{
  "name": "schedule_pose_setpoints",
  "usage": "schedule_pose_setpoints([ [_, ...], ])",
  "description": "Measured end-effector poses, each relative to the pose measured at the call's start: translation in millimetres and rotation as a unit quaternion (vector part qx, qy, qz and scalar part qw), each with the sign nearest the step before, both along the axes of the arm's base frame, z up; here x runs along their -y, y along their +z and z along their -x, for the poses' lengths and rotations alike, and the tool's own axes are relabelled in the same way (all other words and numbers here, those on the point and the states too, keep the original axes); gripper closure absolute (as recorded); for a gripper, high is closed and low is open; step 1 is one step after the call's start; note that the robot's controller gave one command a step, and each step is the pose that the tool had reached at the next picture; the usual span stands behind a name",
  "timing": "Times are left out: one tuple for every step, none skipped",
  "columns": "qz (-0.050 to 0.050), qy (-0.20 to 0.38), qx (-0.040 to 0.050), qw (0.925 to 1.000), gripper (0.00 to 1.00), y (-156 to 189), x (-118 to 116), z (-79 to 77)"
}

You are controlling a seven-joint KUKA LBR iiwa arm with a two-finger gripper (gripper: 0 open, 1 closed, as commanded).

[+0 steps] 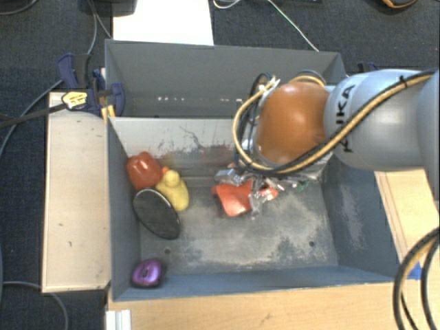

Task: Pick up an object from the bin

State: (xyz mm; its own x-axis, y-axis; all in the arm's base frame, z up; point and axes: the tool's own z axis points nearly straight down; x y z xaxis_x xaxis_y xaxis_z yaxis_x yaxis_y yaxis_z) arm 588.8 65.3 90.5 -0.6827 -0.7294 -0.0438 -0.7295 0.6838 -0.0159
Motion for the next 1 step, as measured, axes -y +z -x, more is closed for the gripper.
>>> schedule_pose_setpoints([
  [0.000, 0.000, -0.0004, 1.0000, 1.00, 0.3, -0.5, 0.1],
])
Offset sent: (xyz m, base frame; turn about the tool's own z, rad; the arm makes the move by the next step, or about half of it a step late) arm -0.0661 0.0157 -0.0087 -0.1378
